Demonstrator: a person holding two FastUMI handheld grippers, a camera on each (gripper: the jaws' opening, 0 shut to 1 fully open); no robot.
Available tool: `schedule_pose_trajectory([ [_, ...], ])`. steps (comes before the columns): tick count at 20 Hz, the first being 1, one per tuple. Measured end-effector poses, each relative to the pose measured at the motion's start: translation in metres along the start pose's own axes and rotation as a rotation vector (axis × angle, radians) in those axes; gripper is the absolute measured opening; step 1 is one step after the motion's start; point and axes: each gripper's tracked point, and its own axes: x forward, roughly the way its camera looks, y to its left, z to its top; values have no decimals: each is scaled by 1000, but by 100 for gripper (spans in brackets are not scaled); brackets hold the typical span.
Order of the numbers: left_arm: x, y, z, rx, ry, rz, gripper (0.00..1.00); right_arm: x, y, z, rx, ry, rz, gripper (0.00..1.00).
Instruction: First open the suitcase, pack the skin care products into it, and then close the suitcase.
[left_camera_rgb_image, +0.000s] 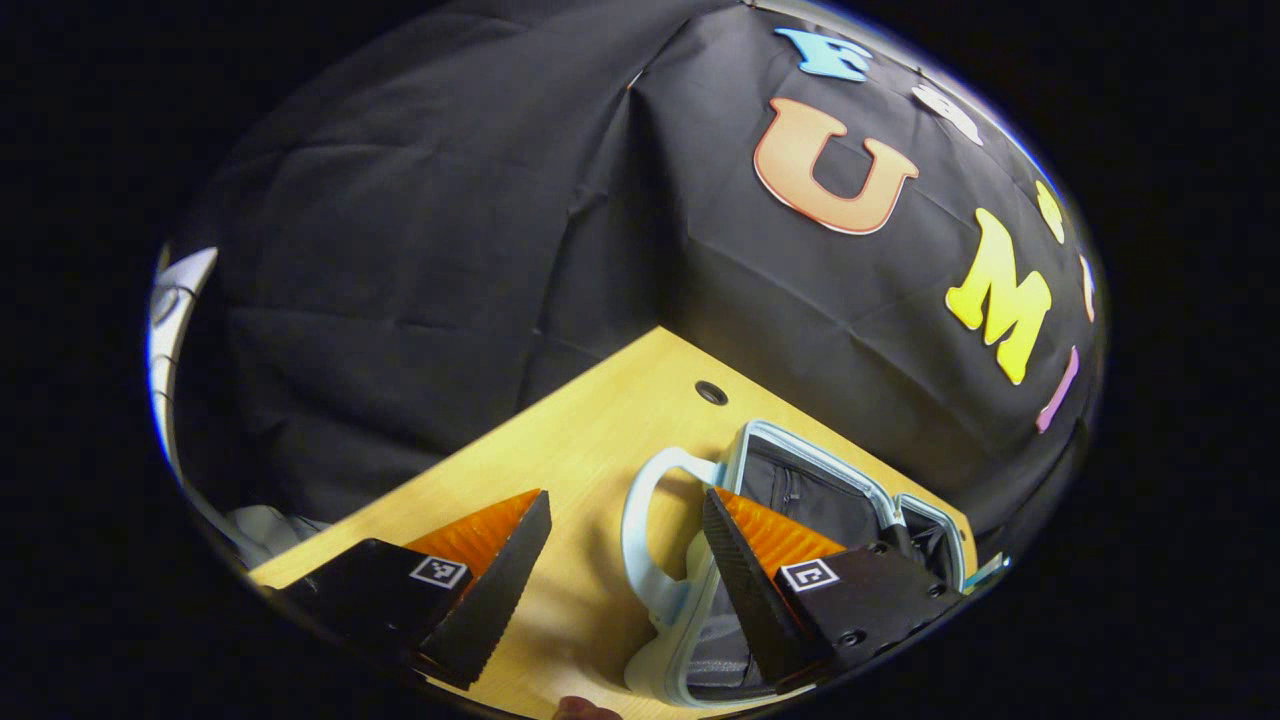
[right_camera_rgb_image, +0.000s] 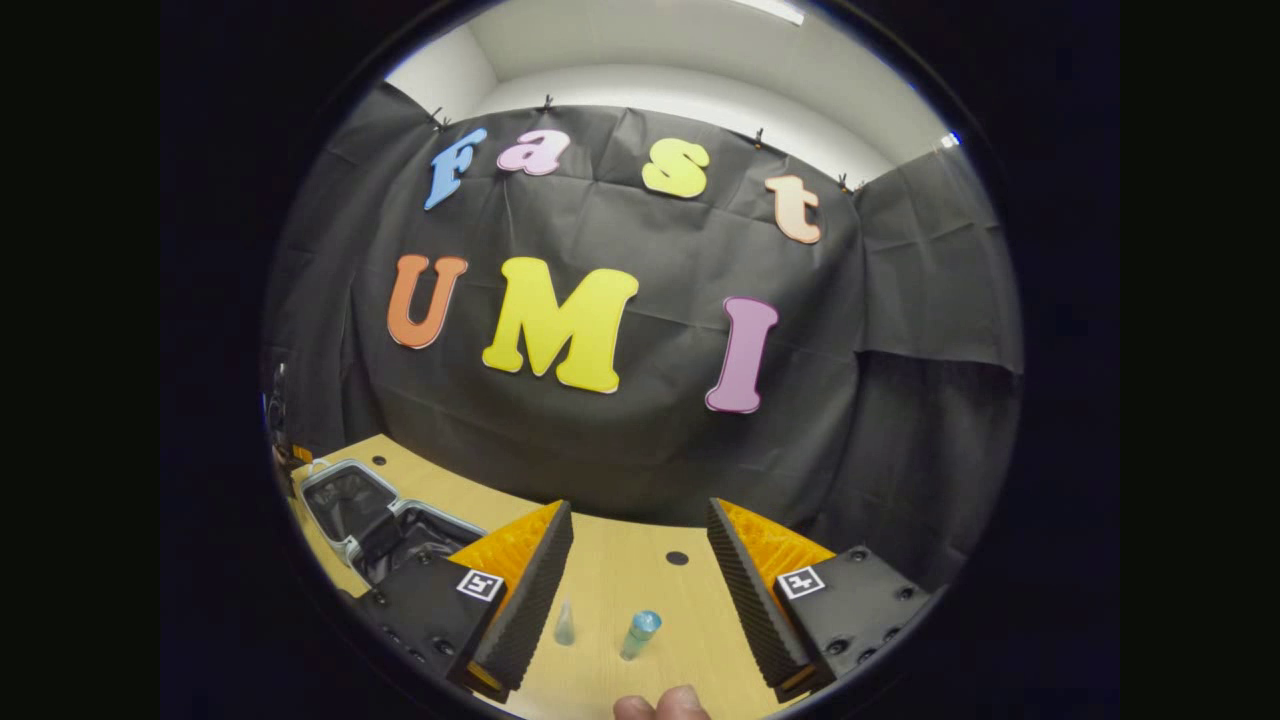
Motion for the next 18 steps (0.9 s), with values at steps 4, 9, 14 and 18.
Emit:
schedule_pose_trajectory([
  [4,-63,-84,56,135,-135,-59,98,-1,-15,-11,51,8,30,80],
  [9,-138,-224,84,209,-272,-116,98,-2,-56,-27,120,11,44,80],
  [14,-196,-354,44,313,-326,-212,98,-7,-102,-52,181,32,31,81],
  [18,-223,-423,-32,328,-260,-272,98,-16,-125,-73,145,41,31,81],
])
